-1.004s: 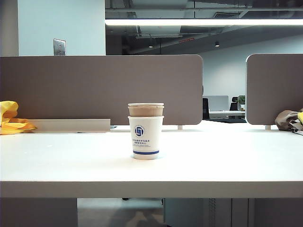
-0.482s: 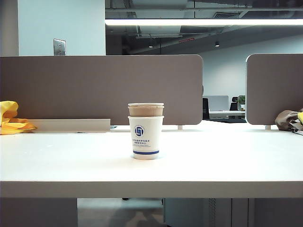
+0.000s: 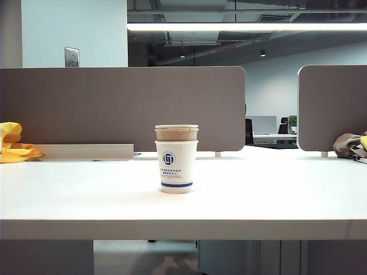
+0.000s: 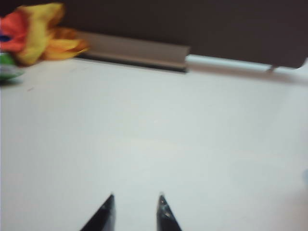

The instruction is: Pick up all the paper cups on the table one by one and stack them together.

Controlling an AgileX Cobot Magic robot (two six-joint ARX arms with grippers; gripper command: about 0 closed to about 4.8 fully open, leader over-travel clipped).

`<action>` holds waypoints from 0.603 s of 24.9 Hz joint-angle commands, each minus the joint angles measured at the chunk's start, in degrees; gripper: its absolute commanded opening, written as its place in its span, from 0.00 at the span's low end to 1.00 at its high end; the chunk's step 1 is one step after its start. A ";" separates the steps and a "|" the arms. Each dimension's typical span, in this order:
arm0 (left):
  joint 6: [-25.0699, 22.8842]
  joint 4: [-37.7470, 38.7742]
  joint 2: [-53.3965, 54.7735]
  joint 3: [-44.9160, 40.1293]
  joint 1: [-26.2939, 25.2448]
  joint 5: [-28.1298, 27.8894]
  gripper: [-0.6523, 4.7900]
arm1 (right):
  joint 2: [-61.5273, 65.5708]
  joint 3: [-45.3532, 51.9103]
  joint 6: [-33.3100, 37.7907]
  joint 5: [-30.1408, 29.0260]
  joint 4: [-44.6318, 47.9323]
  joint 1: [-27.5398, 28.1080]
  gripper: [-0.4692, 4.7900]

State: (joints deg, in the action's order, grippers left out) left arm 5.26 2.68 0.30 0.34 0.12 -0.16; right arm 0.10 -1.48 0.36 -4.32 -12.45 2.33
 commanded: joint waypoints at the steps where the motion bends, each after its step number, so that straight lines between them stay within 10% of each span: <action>1: 5.20 -3.65 0.02 0.07 -0.02 2.80 0.33 | 0.02 0.74 3.06 0.24 6.25 0.07 0.42; 15: 4.22 -6.86 0.02 0.07 -0.07 0.00 0.33 | 0.02 1.16 2.64 4.17 7.89 0.04 0.42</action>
State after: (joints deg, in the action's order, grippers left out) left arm 9.89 -3.42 0.27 0.34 0.12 -0.14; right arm 0.10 -0.49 3.14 -0.16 -5.85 2.35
